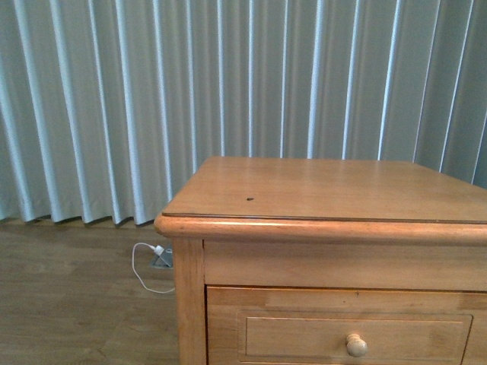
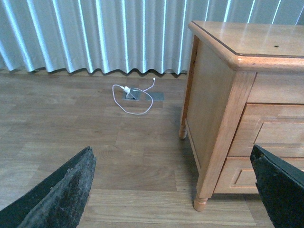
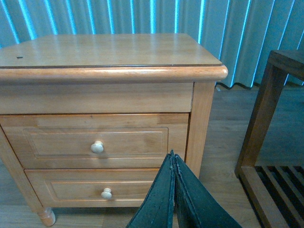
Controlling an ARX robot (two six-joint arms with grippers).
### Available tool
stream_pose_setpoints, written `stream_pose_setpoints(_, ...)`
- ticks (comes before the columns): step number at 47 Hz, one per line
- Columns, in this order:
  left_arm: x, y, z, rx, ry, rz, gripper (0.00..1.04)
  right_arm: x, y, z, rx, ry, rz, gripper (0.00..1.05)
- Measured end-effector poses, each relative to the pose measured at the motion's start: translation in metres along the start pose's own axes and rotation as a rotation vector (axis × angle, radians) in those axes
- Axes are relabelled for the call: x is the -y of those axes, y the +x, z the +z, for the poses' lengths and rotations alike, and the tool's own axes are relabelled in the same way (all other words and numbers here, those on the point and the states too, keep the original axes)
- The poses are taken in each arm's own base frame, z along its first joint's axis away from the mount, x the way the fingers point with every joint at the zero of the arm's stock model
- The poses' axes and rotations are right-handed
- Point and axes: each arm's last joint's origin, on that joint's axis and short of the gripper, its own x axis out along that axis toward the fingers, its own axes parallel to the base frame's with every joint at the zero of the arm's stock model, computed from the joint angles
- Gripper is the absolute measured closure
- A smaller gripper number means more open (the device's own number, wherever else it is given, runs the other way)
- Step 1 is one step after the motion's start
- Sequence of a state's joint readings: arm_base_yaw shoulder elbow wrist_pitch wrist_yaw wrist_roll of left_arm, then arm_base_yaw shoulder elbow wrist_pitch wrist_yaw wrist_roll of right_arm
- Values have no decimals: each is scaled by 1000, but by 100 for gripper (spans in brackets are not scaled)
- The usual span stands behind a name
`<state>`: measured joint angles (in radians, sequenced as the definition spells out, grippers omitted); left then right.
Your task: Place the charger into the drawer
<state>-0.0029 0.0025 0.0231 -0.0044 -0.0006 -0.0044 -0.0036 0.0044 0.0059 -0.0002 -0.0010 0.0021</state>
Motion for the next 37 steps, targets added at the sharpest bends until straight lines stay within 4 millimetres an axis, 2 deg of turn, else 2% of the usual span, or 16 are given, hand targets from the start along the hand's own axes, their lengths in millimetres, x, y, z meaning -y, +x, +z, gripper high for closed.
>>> stream_pose_setpoints(16, 0, 0, 0, 0, 0, 0, 6, 0, 0, 0, 0, 0, 0, 103)
stream_pose_setpoints(26, 0, 0, 0, 0, 0, 0, 6, 0, 0, 0, 0, -2, 0, 59)
stream_pose_setpoints(37, 0, 0, 0, 0, 0, 0, 6, 0, 0, 0, 0, -2, 0, 20)
